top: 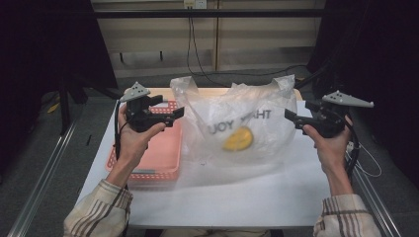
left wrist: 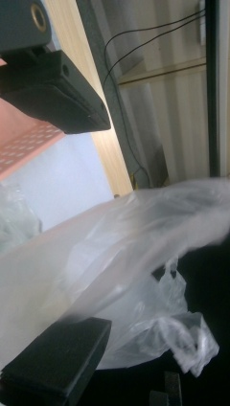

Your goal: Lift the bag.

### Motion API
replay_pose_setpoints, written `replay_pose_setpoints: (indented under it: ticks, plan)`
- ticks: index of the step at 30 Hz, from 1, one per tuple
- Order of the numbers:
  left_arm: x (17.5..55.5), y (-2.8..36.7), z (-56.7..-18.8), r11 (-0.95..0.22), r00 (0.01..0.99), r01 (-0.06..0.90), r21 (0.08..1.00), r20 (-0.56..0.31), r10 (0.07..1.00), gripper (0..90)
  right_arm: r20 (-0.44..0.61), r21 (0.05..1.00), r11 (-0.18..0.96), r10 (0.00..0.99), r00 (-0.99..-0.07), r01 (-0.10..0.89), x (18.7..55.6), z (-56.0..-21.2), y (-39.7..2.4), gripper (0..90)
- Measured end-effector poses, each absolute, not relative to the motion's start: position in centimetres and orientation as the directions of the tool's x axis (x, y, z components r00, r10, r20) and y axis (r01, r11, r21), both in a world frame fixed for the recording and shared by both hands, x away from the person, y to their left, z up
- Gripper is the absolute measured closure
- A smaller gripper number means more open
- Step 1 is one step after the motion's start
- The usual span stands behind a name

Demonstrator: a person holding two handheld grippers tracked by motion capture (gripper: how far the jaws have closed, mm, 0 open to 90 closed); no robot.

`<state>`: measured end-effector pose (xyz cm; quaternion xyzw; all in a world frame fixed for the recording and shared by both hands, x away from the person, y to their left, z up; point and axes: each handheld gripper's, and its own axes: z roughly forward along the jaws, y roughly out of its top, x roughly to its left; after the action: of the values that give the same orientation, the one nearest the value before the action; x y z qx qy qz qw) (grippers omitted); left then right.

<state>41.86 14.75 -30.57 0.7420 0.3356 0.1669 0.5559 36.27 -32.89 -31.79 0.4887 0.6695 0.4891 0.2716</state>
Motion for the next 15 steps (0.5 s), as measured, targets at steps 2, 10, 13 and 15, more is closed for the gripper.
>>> replay_pose_setpoints:
  ticks: [2, 10, 13, 15]
  plan:
    - [41.0, 15.0, -30.8, -0.179, 0.721, 0.307, 0.935, -0.105, 0.685, 5.8, 0.118, 0.92, 0.045, 0.916, -0.384, 0.39, 35.3, -32.3, -32.7, 13.8]
    - [38.2, 15.9, -32.6, -0.23, 0.725, 0.314, 0.921, -0.076, 0.684, 4.3, 0.125, 0.899, 0.051, 0.922, -0.367, 0.436, 32.3, -35.9, -31.7, 13.2]
    - [37.2, 16.5, -33.3, -0.239, 0.726, 0.315, 0.918, -0.071, 0.684, 4.3, 0.103, 0.889, 0.077, 0.928, -0.359, 0.452, 31.2, -36.5, -31.1, 13.0]
    - [36.6, 16.8, -33.7, -0.244, 0.723, 0.328, 0.913, -0.076, 0.686, 4.3, 0.095, 0.888, 0.085, 0.927, -0.362, 0.451, 30.3, -36.9, -31.0, 12.7]
